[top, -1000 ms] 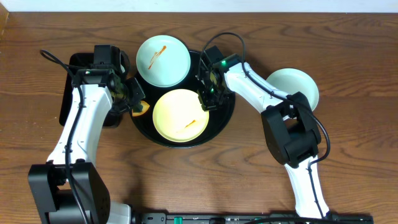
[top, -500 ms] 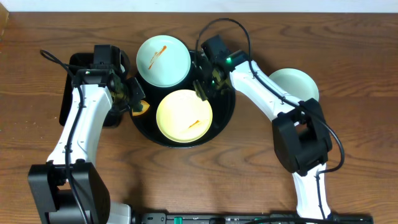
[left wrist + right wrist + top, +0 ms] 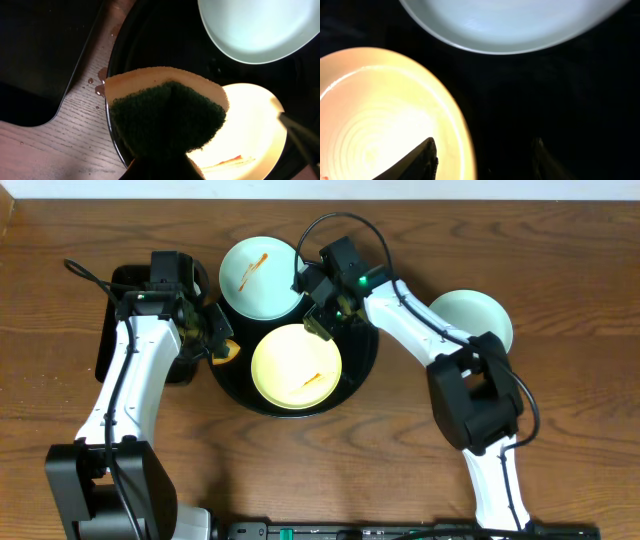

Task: Clean dirty plates on tray and stack at the side
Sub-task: 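Reposition the yellow plate to the tray front with the right gripper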

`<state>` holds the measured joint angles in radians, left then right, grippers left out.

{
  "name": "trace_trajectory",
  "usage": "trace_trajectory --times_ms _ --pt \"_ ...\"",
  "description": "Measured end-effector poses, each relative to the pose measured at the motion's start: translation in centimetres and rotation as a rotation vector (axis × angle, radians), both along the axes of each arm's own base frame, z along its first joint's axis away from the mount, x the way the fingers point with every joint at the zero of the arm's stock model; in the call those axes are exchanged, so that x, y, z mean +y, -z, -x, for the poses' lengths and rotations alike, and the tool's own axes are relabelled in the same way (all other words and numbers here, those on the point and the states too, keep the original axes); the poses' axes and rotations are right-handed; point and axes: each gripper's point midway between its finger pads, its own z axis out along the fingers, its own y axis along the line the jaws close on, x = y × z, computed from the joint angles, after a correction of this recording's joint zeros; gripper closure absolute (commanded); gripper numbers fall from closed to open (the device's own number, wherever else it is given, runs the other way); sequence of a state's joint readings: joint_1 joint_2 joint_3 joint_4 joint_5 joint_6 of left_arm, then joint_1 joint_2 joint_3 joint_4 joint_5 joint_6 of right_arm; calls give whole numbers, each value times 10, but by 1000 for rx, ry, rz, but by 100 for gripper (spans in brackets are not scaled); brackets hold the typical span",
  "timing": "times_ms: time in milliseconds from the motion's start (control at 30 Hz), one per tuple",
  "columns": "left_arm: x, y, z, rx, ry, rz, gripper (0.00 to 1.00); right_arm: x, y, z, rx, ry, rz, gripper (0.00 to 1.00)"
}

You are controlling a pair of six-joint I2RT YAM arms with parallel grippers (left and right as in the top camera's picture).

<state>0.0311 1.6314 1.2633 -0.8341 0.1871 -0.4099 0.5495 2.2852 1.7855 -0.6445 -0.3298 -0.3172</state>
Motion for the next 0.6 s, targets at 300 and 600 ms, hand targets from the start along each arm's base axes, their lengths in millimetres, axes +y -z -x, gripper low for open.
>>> trace_trajectory --times_ms 300,600 --pt "0 0 0 0 0 0 92 20 21 12 48 -21 -32 99" --pt "0 0 0 0 0 0 92 15 24 25 161 81 -16 99"
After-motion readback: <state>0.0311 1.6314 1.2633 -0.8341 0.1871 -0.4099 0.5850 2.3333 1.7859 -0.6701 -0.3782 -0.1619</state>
